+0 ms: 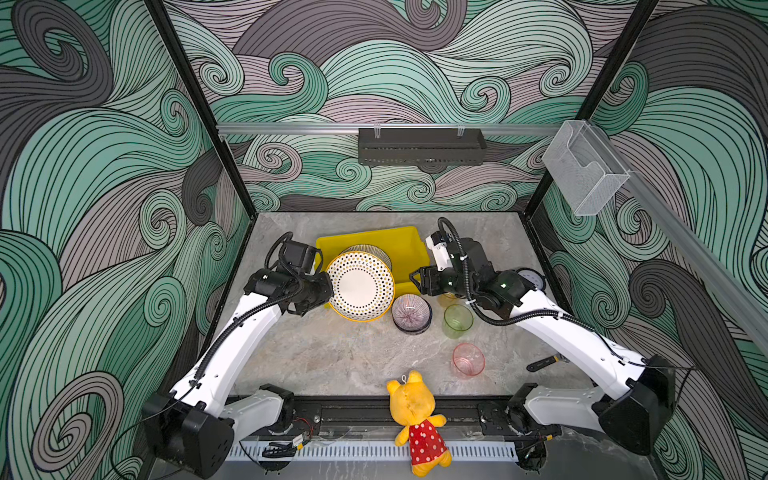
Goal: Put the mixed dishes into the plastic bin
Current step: 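Carry the upright polka-dot plate with the left gripper over the yellow bin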
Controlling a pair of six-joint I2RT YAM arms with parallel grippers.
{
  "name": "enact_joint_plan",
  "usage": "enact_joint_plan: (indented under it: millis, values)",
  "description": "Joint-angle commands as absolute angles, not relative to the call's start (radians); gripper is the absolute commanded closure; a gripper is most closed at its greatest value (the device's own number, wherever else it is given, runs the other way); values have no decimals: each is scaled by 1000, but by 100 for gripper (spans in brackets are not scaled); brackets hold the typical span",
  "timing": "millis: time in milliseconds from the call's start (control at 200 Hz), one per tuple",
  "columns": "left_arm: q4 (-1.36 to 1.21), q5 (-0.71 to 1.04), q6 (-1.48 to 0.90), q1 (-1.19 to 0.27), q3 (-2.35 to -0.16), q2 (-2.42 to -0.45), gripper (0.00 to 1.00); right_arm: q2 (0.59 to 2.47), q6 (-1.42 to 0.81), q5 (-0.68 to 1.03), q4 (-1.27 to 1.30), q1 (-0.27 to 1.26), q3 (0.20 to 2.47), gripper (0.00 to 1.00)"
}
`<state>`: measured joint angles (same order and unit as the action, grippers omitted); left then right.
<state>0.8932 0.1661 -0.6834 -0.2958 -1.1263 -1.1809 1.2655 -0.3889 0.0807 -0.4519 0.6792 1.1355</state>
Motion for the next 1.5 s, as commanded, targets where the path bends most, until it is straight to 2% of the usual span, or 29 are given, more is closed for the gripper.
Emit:
enact_joint_plan:
  millis: [0, 1001, 1491]
  values:
    - [743, 220, -678, -285, -1227, -1198, 100, 1233, -373, 60, -447, 671, 1116, 36]
    - [563, 276, -692, -186, -1312, -1457, 100, 1211, -362, 78, -505, 660, 1122, 35]
    - [615, 288, -697, -176, -1416, -1608, 100, 1259, -371, 100, -557, 660, 1155, 35]
